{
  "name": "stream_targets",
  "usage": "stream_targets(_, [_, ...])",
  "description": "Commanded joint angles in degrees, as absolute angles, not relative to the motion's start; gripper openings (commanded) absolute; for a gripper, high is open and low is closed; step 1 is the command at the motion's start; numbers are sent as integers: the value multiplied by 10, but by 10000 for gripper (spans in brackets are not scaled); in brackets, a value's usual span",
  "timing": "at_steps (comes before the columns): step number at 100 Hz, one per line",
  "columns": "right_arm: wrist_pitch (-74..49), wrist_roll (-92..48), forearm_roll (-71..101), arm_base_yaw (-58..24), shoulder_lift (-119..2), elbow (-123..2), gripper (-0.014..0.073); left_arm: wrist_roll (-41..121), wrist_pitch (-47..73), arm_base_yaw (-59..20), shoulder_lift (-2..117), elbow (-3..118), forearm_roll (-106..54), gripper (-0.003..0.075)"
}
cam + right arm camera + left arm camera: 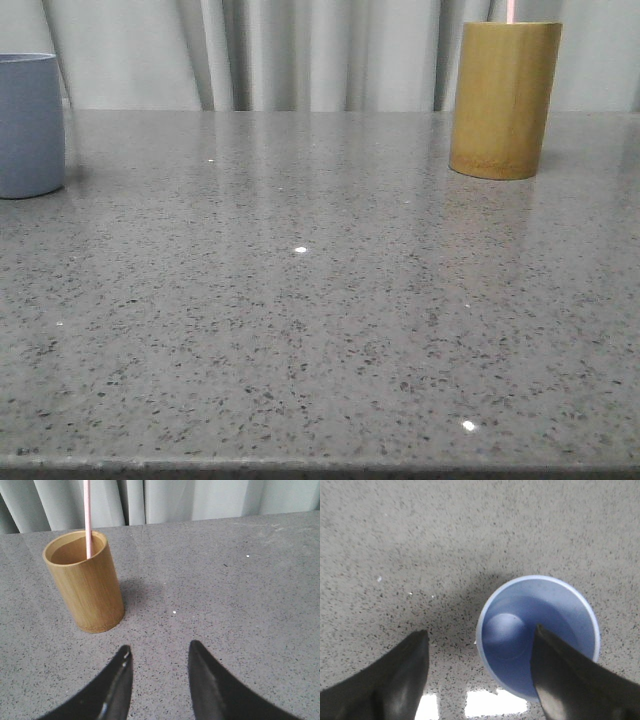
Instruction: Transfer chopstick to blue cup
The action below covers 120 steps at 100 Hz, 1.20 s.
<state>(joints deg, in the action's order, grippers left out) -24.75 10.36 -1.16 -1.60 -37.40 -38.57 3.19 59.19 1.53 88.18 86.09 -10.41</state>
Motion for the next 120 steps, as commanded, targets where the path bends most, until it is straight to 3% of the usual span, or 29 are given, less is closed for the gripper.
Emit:
stream_targets(1, [-200,100,-14,-17,-376,-407,297,37,583,9,879,889,-120,432])
stream_targets(35, [-200,100,-14,-17,-376,-407,297,37,583,4,926,891,-120,426])
stream_targets(44, [-200,100,-14,-17,-376,-407,297,37,583,4,931,891,-120,393])
stream_targets(56, [-200,100,-14,-17,-376,-407,297,37,575,4,932,891,-120,273])
stream_targets(74, [-200,100,-14,-17,-376,-407,297,37,569,4,932,891,-120,-21])
stream_targets(99, [-200,100,-14,-17,-376,-407,297,37,569,-1,933,897,-134,-19])
stream_targets(120, [-200,100,-14,-17,-376,-407,297,36,570,-67,958,956,-134,-19])
